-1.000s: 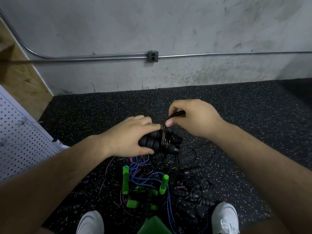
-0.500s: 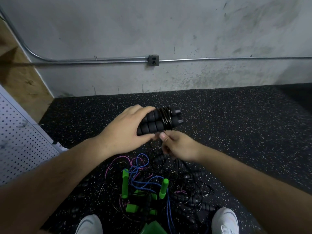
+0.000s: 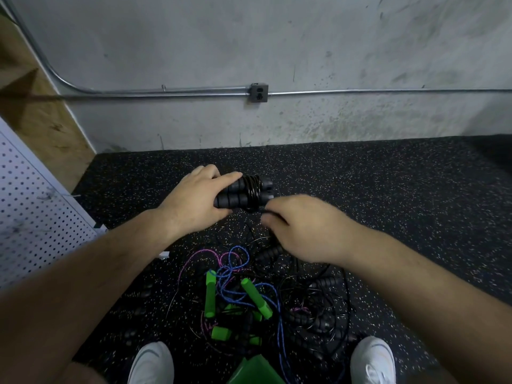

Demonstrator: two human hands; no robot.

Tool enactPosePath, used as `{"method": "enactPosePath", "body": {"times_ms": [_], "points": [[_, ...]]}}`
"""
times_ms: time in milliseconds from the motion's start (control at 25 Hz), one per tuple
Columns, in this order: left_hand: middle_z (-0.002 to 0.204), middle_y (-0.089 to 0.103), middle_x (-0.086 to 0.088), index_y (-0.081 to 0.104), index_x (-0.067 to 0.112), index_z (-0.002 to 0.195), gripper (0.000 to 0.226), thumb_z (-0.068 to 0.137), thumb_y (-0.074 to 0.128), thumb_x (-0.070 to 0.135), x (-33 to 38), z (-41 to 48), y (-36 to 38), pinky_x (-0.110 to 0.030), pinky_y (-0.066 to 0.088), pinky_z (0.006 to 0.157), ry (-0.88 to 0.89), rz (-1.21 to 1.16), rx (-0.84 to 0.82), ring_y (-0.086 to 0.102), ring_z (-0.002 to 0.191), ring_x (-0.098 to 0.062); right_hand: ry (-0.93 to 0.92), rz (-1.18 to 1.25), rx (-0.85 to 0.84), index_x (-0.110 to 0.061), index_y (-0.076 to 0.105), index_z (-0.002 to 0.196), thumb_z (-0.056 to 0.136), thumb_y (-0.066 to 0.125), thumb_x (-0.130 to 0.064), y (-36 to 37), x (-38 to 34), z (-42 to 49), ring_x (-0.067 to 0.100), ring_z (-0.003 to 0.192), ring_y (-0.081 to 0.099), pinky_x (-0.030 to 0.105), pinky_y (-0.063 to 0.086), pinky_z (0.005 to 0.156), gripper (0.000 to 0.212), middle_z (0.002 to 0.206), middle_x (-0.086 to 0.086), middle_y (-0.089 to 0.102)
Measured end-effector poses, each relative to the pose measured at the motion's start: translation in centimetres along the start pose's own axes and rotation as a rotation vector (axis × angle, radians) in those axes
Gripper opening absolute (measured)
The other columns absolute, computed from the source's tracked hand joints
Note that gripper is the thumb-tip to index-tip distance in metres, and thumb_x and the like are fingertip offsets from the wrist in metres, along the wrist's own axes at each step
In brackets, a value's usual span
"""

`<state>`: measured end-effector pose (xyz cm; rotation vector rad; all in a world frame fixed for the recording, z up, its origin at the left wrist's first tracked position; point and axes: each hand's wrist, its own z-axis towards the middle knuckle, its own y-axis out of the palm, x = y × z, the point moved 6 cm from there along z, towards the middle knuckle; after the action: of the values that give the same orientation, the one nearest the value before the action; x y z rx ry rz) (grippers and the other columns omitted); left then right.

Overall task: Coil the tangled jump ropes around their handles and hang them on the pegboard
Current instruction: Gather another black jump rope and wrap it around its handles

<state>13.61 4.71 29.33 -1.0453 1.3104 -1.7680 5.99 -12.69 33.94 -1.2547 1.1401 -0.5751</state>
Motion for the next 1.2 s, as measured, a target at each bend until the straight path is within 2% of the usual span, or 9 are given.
{"method": "enactPosePath", "body": {"times_ms": [160,400,520,640,720,800,920,1080,1200], "points": [[0.107,0.043,0.01,0.04,0.034,0.149,0.076,0.082,0.077,0.035,2.5,-0.3,0.8,-0.034,0.039,0.1,0.181,-0.02,-0.086,0.037,0.104,-0.01,-0.055,-0.221,0.286,-0.032,0.064,0.107,0.104,0.041,-0.042,-2.9,1.3,0.3,0.015,0.09,0.062,0.029,0.046,0.069,0.025,0.098,-0.011,0.066],[0.109,0.045,0.018,0.047,0.026,0.134,0.064,0.08,0.079,0.035,6.9,-1.7,0.9,-0.019,0.033,0.101,0.333,-0.148,-0.168,0.037,0.104,-0.003,-0.027,-0.035,0.276,-0.038,0.07,0.1,0.095,0.058,-0.049,-3.1,6.1,1.5,0.005,0.084,0.062,0.031,0.052,0.073,0.017,0.092,-0.017,0.071],[0.111,0.047,0.024,0.05,0.031,0.13,0.061,0.077,0.081,0.034,8.3,-2.3,-0.2,-0.015,0.033,0.099,0.333,-0.276,-0.157,0.041,0.11,0.001,0.028,0.341,0.202,-0.031,0.07,0.091,0.089,0.069,-0.039,-1.9,8.7,2.2,0.008,0.087,0.066,0.032,0.054,0.081,0.008,0.091,-0.014,0.071],[0.114,0.051,0.026,0.052,0.036,0.129,0.062,0.075,0.082,0.036,8.5,-2.5,-1.3,-0.018,0.036,0.1,0.269,-0.373,-0.099,0.045,0.116,0.002,0.109,0.857,0.03,-0.018,0.062,0.086,0.094,0.064,-0.006,1.3,9.6,1.4,0.008,0.082,0.06,0.023,0.053,0.079,0.014,0.089,-0.008,0.064],[0.115,0.053,0.024,0.052,0.035,0.129,0.062,0.075,0.082,0.038,8.2,-2.4,-1.5,-0.022,0.037,0.102,0.217,-0.391,-0.04,0.046,0.115,0.0,0.139,0.746,-0.075,-0.019,0.058,0.079,0.102,0.051,-0.006,4.5,8.4,0.8,0.006,0.071,0.056,0.021,0.051,0.07,0.027,0.08,-0.006,0.06],[0.113,0.053,0.021,0.053,0.033,0.127,0.06,0.075,0.082,0.039,7.4,-1.9,-1.5,-0.029,0.04,0.102,0.169,-0.352,0.014,0.045,0.111,-0.003,0.195,0.711,-0.123,-0.015,0.057,0.077,0.108,0.04,-0.022,6.9,6.5,0.5,0.007,0.056,0.054,0.021,0.048,0.058,0.035,0.069,-0.003,0.059],[0.112,0.052,0.014,0.053,0.028,0.131,0.063,0.075,0.082,0.035,5.5,-0.9,-1.3,-0.034,0.04,0.103,0.089,-0.263,0.064,0.044,0.111,-0.009,0.23,0.745,-0.091,-0.013,0.06,0.095,0.109,0.035,-0.03,7.2,4.1,0.5,0.006,0.045,0.048,0.019,0.043,0.045,0.034,0.062,-0.002,0.054],[0.114,0.052,0.005,0.051,0.024,0.139,0.07,0.077,0.082,0.036,3.1,-0.1,-0.8,-0.035,0.04,0.102,0.009,-0.147,0.098,0.044,0.112,-0.016,0.228,0.664,-0.245,0.001,0.059,0.107,0.108,0.037,-0.034,7.2,1.6,-0.5,0.006,0.038,0.047,0.02,0.041,0.041,0.041,0.062,0.0,0.054],[0.111,0.052,0.002,0.053,0.022,0.135,0.067,0.077,0.082,0.035,1.8,0.1,-0.3,-0.041,0.043,0.099,-0.005,-0.048,0.074,0.045,0.107,-0.019,0.12,0.387,-0.215,-0.006,0.061,0.097,0.106,0.041,-0.038,5.7,-0.5,-1.0,0.012,0.053,0.051,0.025,0.039,0.05,0.039,0.069,0.0,0.055]]}}
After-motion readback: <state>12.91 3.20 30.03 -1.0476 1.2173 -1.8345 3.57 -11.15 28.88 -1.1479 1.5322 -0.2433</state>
